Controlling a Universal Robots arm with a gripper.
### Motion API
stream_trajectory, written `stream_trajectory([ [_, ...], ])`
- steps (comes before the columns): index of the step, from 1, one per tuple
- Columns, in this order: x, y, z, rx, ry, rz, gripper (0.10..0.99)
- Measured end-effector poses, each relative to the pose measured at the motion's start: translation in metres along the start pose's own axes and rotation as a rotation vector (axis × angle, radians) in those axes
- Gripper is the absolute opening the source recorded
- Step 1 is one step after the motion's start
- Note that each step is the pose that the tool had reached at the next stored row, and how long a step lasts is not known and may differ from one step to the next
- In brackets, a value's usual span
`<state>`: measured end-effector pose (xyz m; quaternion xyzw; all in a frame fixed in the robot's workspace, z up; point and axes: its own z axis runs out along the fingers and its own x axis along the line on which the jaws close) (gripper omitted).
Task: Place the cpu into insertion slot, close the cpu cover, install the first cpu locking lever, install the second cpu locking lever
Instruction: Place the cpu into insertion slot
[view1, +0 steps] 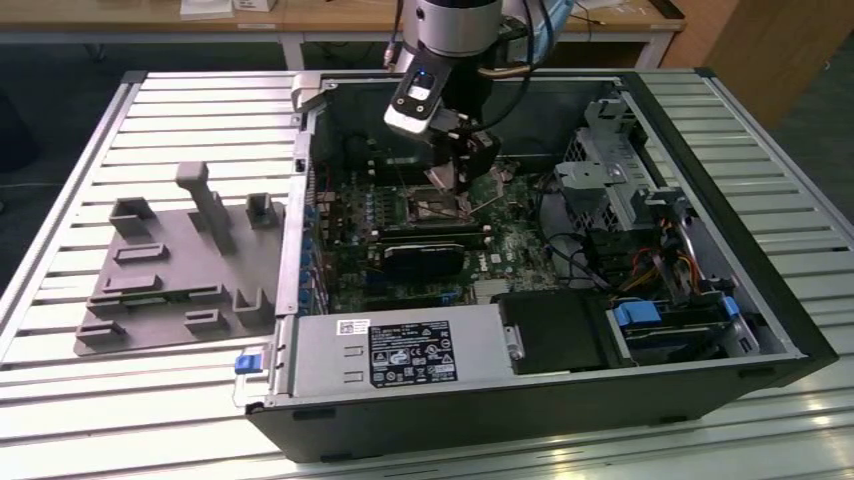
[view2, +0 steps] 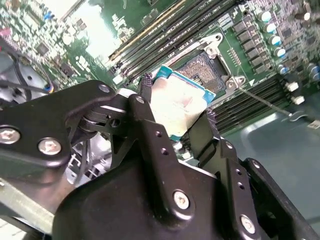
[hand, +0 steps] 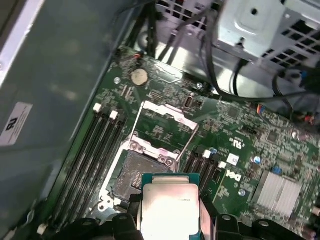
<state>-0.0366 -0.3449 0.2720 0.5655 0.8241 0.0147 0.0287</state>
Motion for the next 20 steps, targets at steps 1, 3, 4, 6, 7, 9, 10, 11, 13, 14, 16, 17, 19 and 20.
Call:
stream_trajectory([
  [1,0.0000,0.0000,0.0002,0.000,-0.0010,0.016,0.541],
  [3,0.0000,-0.0001,0.0007,0.001,-0.0029,0.047,0.541],
  [4,0.0000,-0.0001,0.0010,0.002,-0.0038,0.063,0.541],
  [6,0.0000,-0.0001,0.0015,0.003,-0.0058,0.096,0.541],
  [7,0.0000,-0.0001,0.0017,0.003,-0.0069,0.113,0.541],
  [9,0.0001,-0.0001,0.0022,0.005,-0.0090,0.148,0.541],
  [10,0.0001,-0.0002,0.0025,0.005,-0.0101,0.165,0.541],
  [11,0.0001,-0.0002,0.0027,0.006,-0.0112,0.183,0.541],
  [13,0.0001,-0.0002,0.0038,0.007,-0.0131,0.219,0.541],
  [14,0.0002,-0.0003,0.0044,0.007,-0.0140,0.233,0.541],
  [16,0.0004,-0.0003,0.0060,0.008,-0.0152,0.255,0.541],
  [17,0.0006,-0.0003,0.0068,0.008,-0.0156,0.263,0.541],
  [19,0.0009,-0.0002,0.0082,0.008,-0.0148,0.275,0.541],
  [20,0.0010,-0.0002,0.0089,0.008,-0.0135,0.278,0.541],
])
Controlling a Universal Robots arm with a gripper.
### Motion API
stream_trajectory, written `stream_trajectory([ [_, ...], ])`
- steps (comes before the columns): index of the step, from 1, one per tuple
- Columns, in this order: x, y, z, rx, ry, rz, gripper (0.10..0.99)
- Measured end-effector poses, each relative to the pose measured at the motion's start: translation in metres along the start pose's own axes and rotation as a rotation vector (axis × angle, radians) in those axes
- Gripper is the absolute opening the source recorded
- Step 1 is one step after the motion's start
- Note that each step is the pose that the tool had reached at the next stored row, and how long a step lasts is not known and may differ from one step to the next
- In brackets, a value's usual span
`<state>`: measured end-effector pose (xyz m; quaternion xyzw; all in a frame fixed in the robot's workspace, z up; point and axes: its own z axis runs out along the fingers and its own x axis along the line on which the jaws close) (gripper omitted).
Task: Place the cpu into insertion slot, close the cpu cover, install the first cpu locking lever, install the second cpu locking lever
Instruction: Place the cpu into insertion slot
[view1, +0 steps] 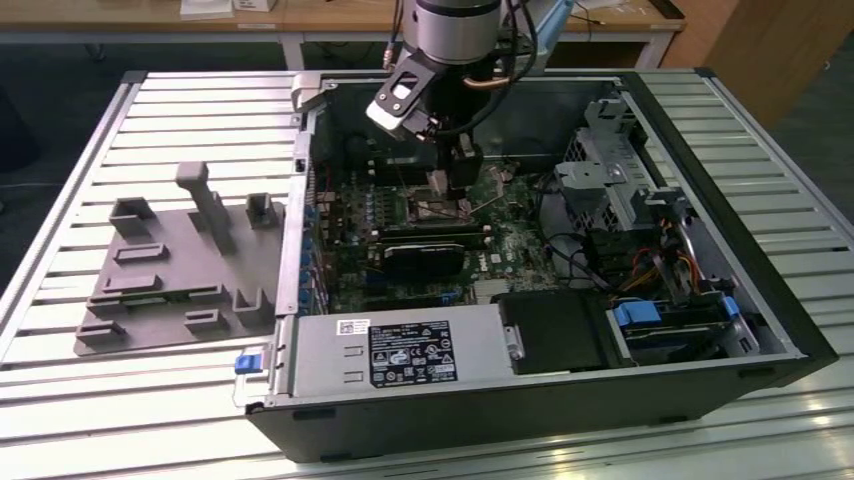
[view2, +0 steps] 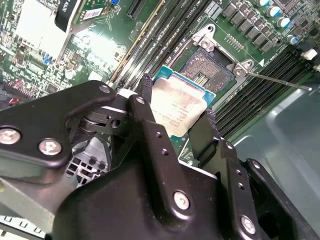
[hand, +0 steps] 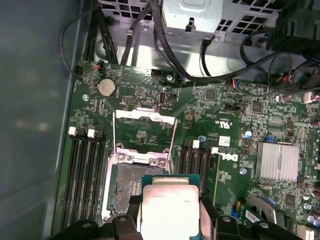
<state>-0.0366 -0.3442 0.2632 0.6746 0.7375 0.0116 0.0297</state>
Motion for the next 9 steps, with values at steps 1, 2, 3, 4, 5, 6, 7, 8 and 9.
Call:
stream_trajectory([
  [1,0.0001,-0.0001,0.0006,0.000,0.0016,0.003,0.541],
  [2,0.0002,-0.0002,0.0012,0.000,0.0036,0.005,0.541],
  [3,0.0003,-0.0003,0.0019,0.000,0.0055,0.007,0.541],
  [4,0.0004,-0.0004,0.0027,0.000,0.0072,0.009,0.541],
  [5,0.0006,-0.0006,0.0035,-0.001,0.0084,0.011,0.541],
  [6,0.0009,-0.0008,0.0043,0.000,0.0089,0.014,0.541],
  [7,0.0013,-0.0009,0.0049,0.000,0.0089,0.016,0.541],
  [8,0.0017,-0.0011,0.0057,0.000,0.0089,0.019,0.541],
  [9,0.0021,-0.0015,0.0064,0.000,0.0090,0.022,0.541],
])
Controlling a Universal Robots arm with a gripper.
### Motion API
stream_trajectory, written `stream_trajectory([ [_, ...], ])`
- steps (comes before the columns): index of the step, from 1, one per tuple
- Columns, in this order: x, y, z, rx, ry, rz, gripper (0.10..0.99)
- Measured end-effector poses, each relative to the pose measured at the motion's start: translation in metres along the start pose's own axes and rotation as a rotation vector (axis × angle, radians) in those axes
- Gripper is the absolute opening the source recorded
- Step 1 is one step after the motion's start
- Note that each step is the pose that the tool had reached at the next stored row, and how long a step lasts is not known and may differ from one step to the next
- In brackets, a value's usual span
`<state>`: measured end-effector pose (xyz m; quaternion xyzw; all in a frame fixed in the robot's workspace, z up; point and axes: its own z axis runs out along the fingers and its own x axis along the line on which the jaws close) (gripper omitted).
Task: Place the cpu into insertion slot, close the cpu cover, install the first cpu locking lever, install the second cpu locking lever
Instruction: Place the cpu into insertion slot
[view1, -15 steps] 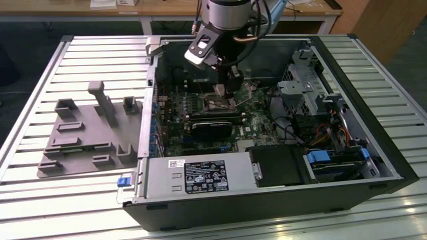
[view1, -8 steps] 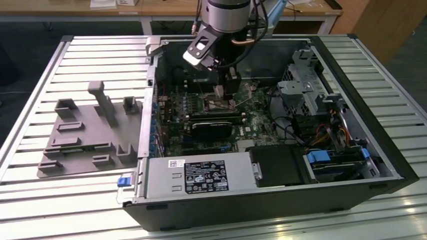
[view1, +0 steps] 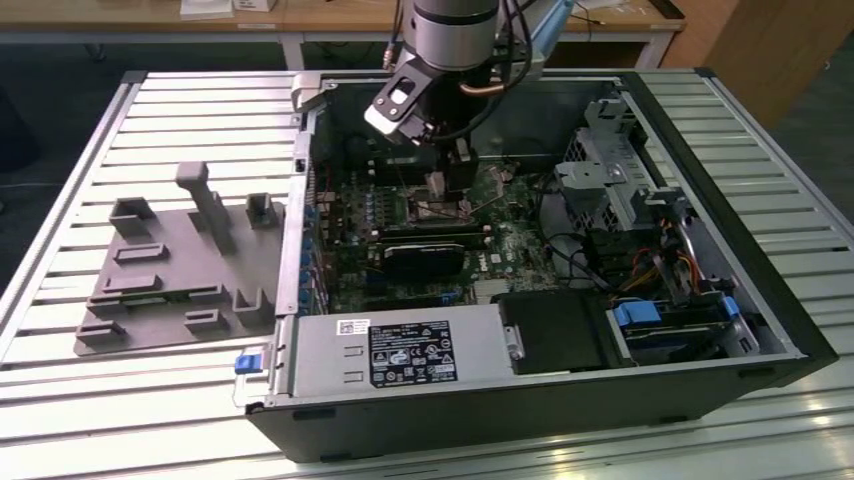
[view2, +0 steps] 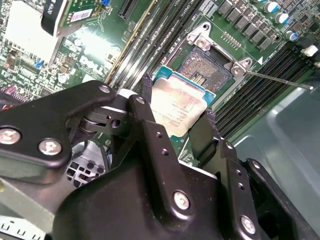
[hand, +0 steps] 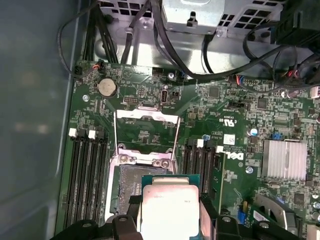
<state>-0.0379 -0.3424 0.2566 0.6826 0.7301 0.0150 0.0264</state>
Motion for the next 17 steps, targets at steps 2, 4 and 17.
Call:
stream_trajectory([
  [2,0.0007,-0.0012,0.0022,-0.001,0.0017,0.007,0.541],
  [4,0.0009,-0.0021,0.0038,-0.001,0.0031,0.011,0.541],
  [17,0.0107,-0.0035,0.0159,-0.002,0.0032,0.027,0.541],
])
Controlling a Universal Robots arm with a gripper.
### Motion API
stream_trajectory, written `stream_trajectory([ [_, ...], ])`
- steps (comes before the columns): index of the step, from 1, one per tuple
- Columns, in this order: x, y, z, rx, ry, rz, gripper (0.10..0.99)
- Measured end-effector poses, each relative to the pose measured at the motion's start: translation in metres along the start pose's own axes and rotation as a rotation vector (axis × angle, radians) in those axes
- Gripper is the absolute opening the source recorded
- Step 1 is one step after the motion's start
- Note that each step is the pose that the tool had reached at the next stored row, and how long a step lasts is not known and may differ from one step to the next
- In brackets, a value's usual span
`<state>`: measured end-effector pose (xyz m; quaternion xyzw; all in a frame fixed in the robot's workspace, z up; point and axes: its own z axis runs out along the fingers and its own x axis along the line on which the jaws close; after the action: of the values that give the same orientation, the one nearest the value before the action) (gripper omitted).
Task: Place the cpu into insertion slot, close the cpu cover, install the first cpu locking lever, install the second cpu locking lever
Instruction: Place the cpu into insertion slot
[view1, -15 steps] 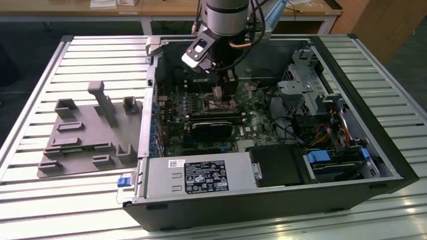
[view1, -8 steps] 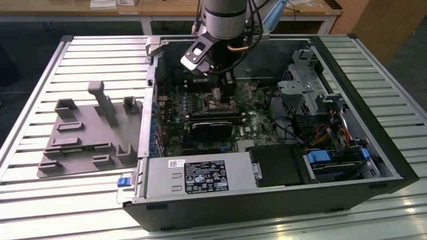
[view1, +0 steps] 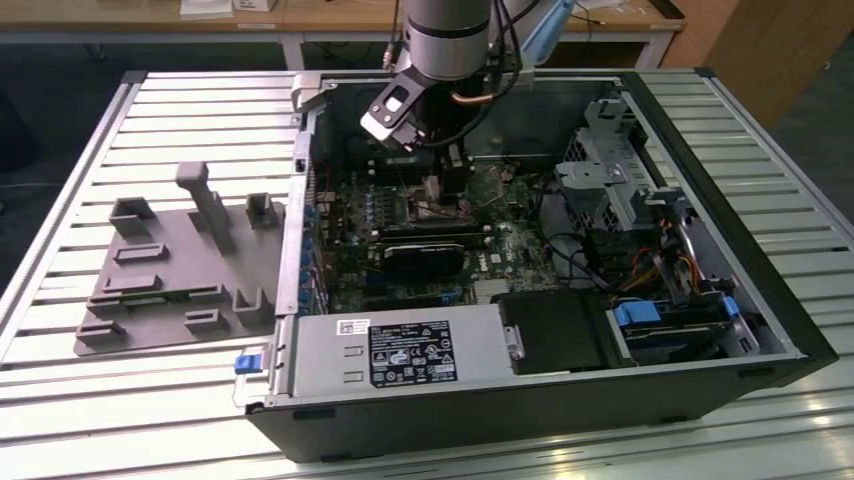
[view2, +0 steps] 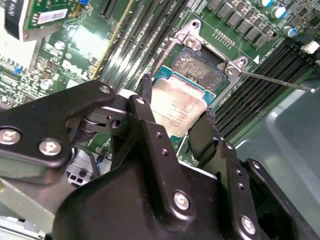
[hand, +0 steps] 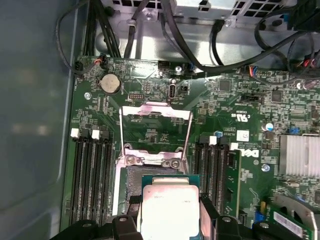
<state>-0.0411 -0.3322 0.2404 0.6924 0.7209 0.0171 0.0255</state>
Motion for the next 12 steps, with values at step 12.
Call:
stream_trajectory([
  [12,0.0080,-0.0017,0.0107,0.000,-0.0007,0.012,0.541],
])
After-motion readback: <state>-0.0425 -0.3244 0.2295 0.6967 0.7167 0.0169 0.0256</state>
